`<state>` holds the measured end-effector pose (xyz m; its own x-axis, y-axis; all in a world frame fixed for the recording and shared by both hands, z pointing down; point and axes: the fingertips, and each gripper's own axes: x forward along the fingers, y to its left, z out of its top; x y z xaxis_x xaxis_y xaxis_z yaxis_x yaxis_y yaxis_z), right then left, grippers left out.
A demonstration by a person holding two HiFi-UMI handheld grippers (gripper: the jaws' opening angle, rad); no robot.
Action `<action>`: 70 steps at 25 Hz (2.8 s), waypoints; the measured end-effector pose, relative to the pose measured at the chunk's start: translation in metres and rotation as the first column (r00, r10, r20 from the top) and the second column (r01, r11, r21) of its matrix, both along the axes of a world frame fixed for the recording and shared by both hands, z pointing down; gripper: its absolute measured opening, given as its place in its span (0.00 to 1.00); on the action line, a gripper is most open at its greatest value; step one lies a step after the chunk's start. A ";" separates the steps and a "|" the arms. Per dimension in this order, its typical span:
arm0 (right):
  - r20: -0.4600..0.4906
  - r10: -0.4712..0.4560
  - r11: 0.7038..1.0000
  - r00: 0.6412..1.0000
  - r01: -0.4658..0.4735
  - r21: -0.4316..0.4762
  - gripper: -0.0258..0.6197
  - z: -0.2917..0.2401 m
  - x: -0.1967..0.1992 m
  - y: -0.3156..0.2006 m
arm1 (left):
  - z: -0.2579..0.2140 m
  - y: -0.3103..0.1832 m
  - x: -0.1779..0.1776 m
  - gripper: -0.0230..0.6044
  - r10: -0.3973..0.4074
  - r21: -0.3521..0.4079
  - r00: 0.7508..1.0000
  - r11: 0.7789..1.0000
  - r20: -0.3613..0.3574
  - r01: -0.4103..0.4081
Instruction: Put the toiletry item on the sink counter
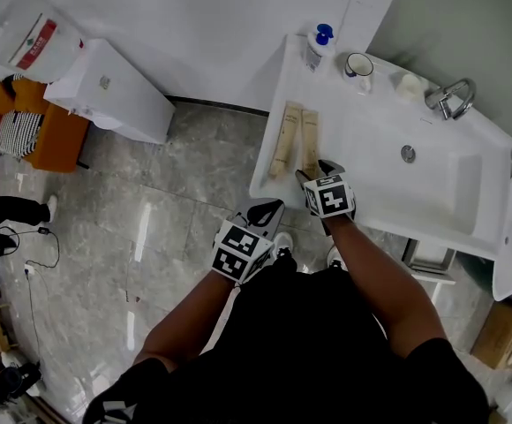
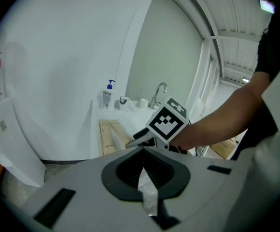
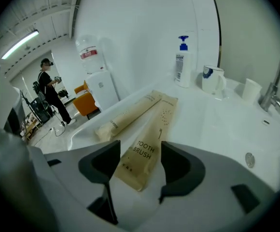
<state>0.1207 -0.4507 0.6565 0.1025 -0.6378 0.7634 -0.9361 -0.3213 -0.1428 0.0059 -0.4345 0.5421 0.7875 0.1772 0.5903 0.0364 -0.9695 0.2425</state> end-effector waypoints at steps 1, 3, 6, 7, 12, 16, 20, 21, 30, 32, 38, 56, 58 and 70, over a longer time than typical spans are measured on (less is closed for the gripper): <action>-0.001 -0.004 1.000 1.000 0.004 -0.021 0.42 0.005 0.000 0.000 | 0.000 0.000 0.000 0.04 0.000 -0.003 1.000 1.000 0.000 0.000; -0.026 -0.031 0.998 0.999 0.030 -0.061 0.44 0.011 0.000 -0.001 | 0.000 0.000 -0.001 0.04 0.004 -0.005 1.000 1.000 0.001 -0.004; -0.041 -0.018 0.996 0.999 0.014 -0.085 0.44 0.013 0.004 0.003 | 0.001 -0.001 0.000 0.04 0.012 -0.006 1.000 1.000 0.003 -0.012; -0.034 0.003 0.996 0.999 -0.006 -0.085 0.44 0.013 0.007 0.006 | 0.001 -0.002 0.000 0.04 0.013 -0.006 1.000 1.000 0.003 -0.013; 0.017 0.082 0.994 0.997 -0.080 -0.068 0.33 0.011 0.020 0.017 | -0.001 0.000 0.006 0.04 0.024 -0.007 1.000 1.000 -0.004 -0.024; 0.103 0.147 0.989 0.984 -0.144 -0.029 0.24 0.005 0.027 0.020 | -0.004 0.002 0.011 0.04 0.037 -0.003 0.999 0.999 -0.008 -0.037; 0.153 0.177 0.983 0.972 -0.181 0.013 0.12 -0.003 0.031 0.025 | -0.007 0.004 0.014 0.04 0.047 0.002 0.999 0.999 -0.011 -0.047; 0.153 0.176 0.983 0.972 -0.181 0.020 0.11 -0.004 0.032 0.027 | -0.007 0.005 0.014 0.04 0.049 0.003 0.999 0.999 -0.012 -0.049; 0.166 0.192 0.971 0.967 -0.212 0.111 0.10 -0.039 0.032 0.058 | -0.011 0.025 0.024 0.04 0.108 0.003 0.994 0.994 -0.025 -0.108; 0.160 0.201 0.966 0.967 -0.222 0.131 0.10 -0.050 0.032 0.073 | -0.013 0.034 0.030 0.04 0.138 0.003 0.990 0.990 -0.030 -0.138; 0.124 0.257 0.942 0.958 -0.277 0.192 0.10 -0.084 0.035 0.128 | -0.020 0.069 0.053 0.04 0.247 0.004 0.967 0.969 -0.059 -0.248; 0.117 0.540 0.786 0.834 -0.549 0.285 0.10 -0.135 0.013 0.308 | -0.033 0.183 0.089 0.04 0.536 0.012 0.840 0.844 -0.088 -0.537; 0.128 0.574 0.759 0.809 -0.584 0.288 0.10 -0.136 0.012 0.329 | -0.032 0.195 0.092 0.04 0.555 0.011 0.828 0.831 -0.083 -0.556; 0.127 0.767 0.584 0.629 -0.766 0.268 0.10 -0.132 0.025 0.475 | -0.041 0.285 0.126 0.04 0.654 0.019 0.751 0.755 -0.093 -0.655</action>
<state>0.1461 0.0244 0.5248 0.6533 -0.4966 0.5715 -0.3612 -0.8678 -0.3412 0.1315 -0.1492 0.5013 0.5241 0.6763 0.5177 0.6827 -0.6970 0.2194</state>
